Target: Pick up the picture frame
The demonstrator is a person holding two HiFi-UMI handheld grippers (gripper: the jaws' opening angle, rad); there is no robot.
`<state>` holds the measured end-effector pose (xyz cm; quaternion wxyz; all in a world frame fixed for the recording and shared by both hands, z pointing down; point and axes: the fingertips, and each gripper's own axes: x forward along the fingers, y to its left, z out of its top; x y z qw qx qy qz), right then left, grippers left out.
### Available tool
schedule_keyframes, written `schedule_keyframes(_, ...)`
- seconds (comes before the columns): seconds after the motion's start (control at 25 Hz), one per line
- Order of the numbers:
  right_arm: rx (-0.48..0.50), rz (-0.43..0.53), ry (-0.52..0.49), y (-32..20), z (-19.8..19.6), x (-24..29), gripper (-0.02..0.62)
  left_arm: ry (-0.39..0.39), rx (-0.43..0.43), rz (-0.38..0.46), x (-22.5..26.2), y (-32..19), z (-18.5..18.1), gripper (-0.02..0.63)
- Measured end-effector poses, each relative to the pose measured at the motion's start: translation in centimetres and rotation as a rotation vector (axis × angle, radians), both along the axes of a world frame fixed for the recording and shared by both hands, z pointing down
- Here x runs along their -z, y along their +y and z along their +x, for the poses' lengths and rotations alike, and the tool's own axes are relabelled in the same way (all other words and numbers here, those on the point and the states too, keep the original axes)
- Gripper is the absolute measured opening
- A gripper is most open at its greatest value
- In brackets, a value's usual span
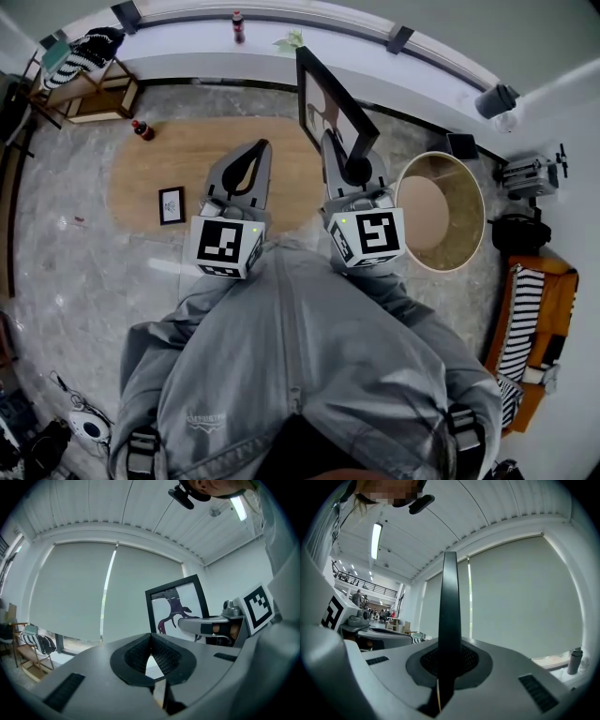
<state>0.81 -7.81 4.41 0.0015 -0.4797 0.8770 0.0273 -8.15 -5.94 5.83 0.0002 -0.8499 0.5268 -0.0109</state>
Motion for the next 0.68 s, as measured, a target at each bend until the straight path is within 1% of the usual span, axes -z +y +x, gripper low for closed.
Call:
schedule_keyframes(0.48, 0.003, -0.010, -0.003, 0.41, -0.25, -0.03, 0.037, 0.006, -0.017, -0.002, 0.08, 0.01, 0.24, 0.018)
schedule_keyframes(0.68, 0.013, -0.019, 0.012, 0.91, -0.34, -0.76, 0.037, 0.010, -0.022, -0.001, -0.25, 0.33, 0.40, 0.018)
